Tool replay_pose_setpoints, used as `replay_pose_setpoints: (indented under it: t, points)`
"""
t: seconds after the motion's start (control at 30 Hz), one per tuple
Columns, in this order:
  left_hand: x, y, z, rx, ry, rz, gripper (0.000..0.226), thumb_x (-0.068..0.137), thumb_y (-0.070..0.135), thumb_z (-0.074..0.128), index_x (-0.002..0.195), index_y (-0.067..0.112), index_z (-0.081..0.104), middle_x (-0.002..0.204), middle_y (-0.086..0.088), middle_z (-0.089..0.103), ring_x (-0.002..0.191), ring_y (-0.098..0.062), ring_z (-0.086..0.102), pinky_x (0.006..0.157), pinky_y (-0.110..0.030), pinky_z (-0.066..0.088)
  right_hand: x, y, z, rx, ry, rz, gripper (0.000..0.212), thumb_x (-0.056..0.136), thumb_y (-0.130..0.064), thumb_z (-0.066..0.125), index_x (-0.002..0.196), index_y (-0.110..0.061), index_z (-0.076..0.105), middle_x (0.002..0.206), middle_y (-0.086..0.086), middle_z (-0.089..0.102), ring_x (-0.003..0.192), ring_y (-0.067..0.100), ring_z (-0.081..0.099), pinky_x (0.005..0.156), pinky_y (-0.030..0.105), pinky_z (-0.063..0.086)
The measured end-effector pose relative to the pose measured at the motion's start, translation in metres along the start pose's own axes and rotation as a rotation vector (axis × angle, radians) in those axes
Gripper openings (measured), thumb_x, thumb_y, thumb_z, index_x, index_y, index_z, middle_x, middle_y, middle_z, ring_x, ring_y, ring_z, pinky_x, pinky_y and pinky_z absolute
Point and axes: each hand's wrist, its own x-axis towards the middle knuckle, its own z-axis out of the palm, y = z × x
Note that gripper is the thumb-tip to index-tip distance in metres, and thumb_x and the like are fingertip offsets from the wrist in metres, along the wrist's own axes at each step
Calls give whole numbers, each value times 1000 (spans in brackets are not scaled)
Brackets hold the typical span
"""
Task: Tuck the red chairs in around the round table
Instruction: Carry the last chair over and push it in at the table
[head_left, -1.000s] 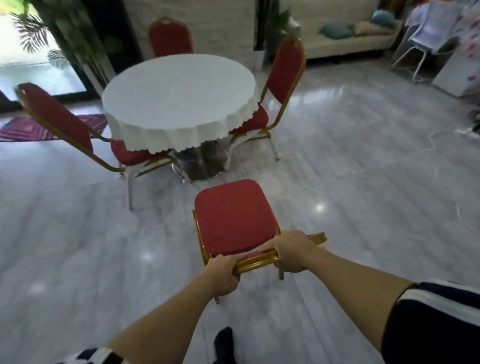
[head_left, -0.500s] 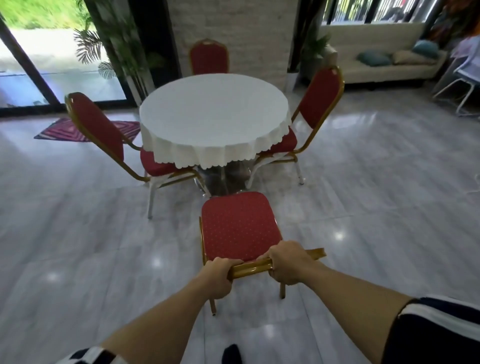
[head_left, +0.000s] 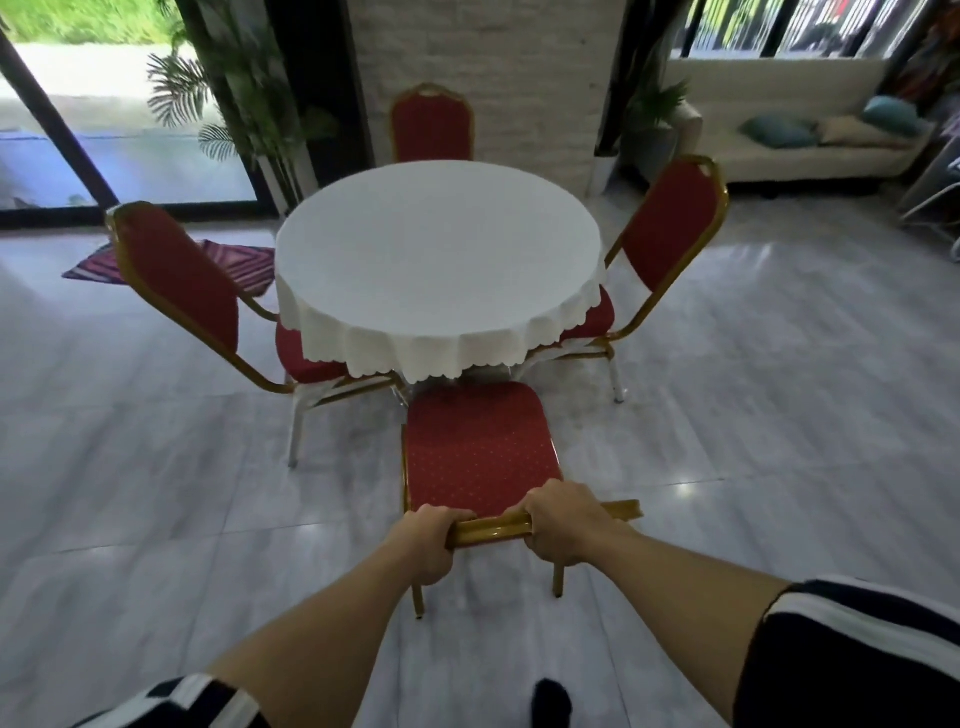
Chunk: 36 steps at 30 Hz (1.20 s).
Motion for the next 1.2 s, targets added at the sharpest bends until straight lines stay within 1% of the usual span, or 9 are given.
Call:
replay_pose_setpoints:
  t: [0.23,0.33,0.47,0.67,0.77,0.83,0.97,1.13,1.2]
  points:
    - [76,12,-40,27,6,-65,56,91,4,56,132,41,65,110,2,70,100,-25,66,89,-43,59,71,47,-34,-17,21,-48,48,92,-19,54,127,-46,73,100,2,78,91,32,70,87,44,58]
    - [101,20,-53,44,-6,-75,59,91,2,55,138,37,62,113,0,68,103,-25,66,89,-41,58,93,65,-44,-24,22,-64,45,91,-20,53,123,-43,75,98,2,77,89,33,69,87,46,58]
    - [128,30,-70,55,-17,-90,62,92,3,54,142,38,59,120,-2,68,108,-28,65,91,-41,57,120,89,-60,-24,-5,-93,41,89,-23,53,118,-41,76,94,1,76,85,31,69,85,45,58]
    - [146,51,-71,38,-28,-97,56,93,5,54,137,39,61,118,-1,69,106,-25,66,93,-42,57,133,120,-71,-51,-48,-141,38,90,-27,55,119,-42,75,98,0,75,90,31,67,84,40,54]
    - [151,49,-75,35,-36,-118,62,92,5,55,143,40,57,123,-3,67,112,-28,64,95,-42,55,141,123,-72,-48,-51,-168,35,89,-30,54,115,-43,74,92,-2,73,85,30,66,77,39,52]
    - [154,48,-77,46,-61,-133,67,91,4,54,146,41,55,127,-5,64,114,-30,62,96,-43,55,143,125,-70,-66,-51,-178,36,90,-34,51,117,-43,73,92,-1,74,85,31,67,76,39,48]
    - [157,51,-75,33,-94,-187,70,92,4,50,150,43,50,129,-5,63,118,-31,62,98,-43,54,145,129,-68,-29,-50,-188,37,89,-32,51,116,-43,74,89,-1,74,82,31,67,79,42,54]
    - [155,59,-72,65,-59,-215,56,95,4,51,140,35,61,112,-1,65,108,-26,64,93,-39,55,146,128,-63,-3,-50,-159,36,90,-29,53,115,-46,73,87,-4,70,80,29,64,74,39,49]
    - [153,60,-74,68,-65,-220,51,96,6,53,140,30,60,119,-4,65,112,-28,64,95,-38,54,146,129,-65,9,-67,-160,33,90,-27,55,112,-44,72,84,-7,63,77,26,60,72,37,45]
